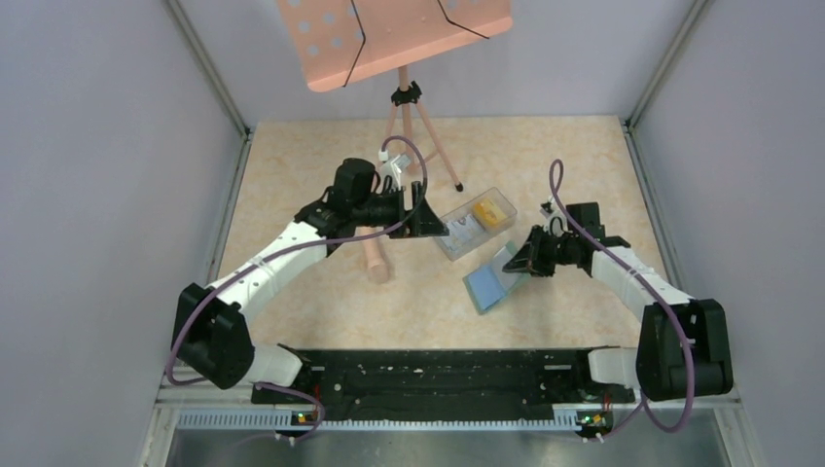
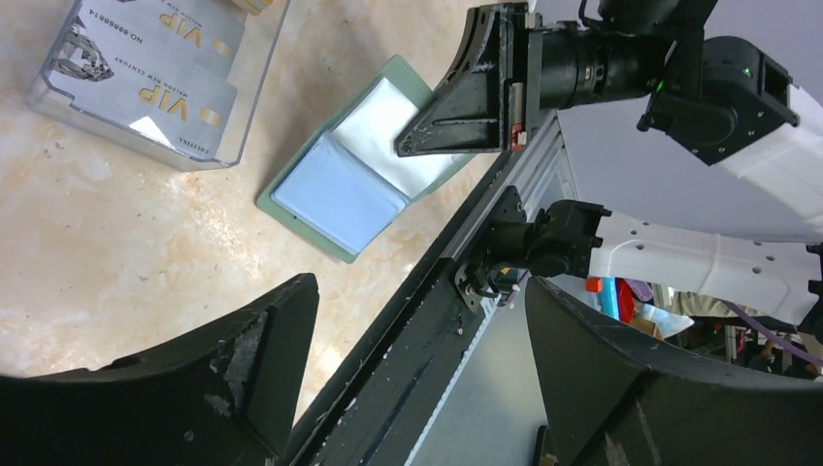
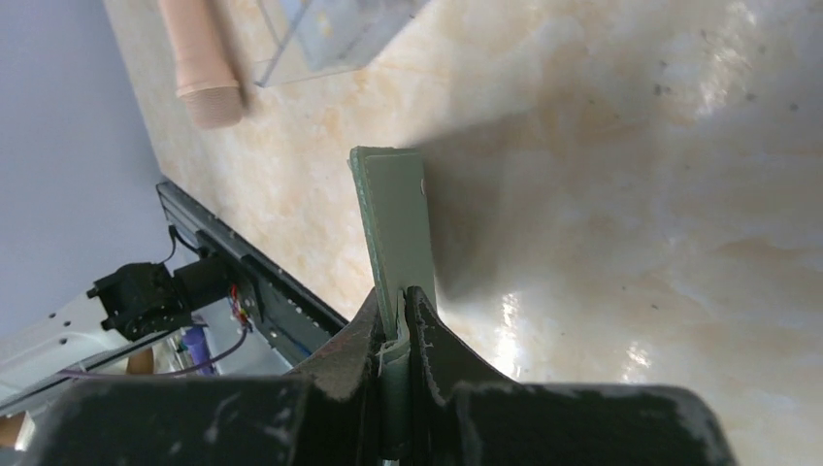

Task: Put the credit cards into the card holder
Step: Open the card holder at the center of the board.

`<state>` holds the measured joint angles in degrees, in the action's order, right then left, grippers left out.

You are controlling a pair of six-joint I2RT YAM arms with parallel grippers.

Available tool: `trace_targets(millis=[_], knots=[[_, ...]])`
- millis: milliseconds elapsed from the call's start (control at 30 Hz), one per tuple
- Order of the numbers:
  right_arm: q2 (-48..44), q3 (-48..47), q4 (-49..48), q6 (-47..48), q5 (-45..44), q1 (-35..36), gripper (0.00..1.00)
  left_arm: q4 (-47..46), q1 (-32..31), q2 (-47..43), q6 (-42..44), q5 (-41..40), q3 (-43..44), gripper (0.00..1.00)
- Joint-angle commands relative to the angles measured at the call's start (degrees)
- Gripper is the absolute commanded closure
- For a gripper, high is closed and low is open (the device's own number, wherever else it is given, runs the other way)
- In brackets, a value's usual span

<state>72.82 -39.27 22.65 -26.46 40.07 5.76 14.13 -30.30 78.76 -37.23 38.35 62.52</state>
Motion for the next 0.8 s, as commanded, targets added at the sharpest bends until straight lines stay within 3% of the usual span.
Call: trace_targets(millis=[0, 167, 233, 367, 600, 767], knots=[[1.16, 3.05, -6.25, -2.10, -3.45, -0.69, 1.00, -4.92, -0.90, 1.17, -2.17, -2.35, 0.01, 0.17], [1.41, 6.14, -6.49, -3.43, -9.12, -0.67, 1.00, -5.55, -2.22, 3.58, -3.84, -4.23, -0.47, 0.20], [0.83, 7.91, -7.37, -5.02, -10.27, -0.67, 0.90, -5.27, -3.00, 4.72, -4.65, -5.02, -0.63, 0.21], [-1.08, 11.77, -8.96, -7.63, -11.82, -0.66, 0.82, -5.74, -4.40, 6.01, -7.63, -7.06, -1.76, 0.22], [-8.29, 10.01, 0.71, -5.92, -19.90, -0.66, 0.32, -5.74, -7.22, 7.39, -11.53, -10.09, -4.85, 0.22], [-11.07, 3.51, 8.06, -3.22, -25.75, -0.69, 0.21, -5.34, -9.50, 9.51, -13.62, -10.84, -5.83, 0.23]])
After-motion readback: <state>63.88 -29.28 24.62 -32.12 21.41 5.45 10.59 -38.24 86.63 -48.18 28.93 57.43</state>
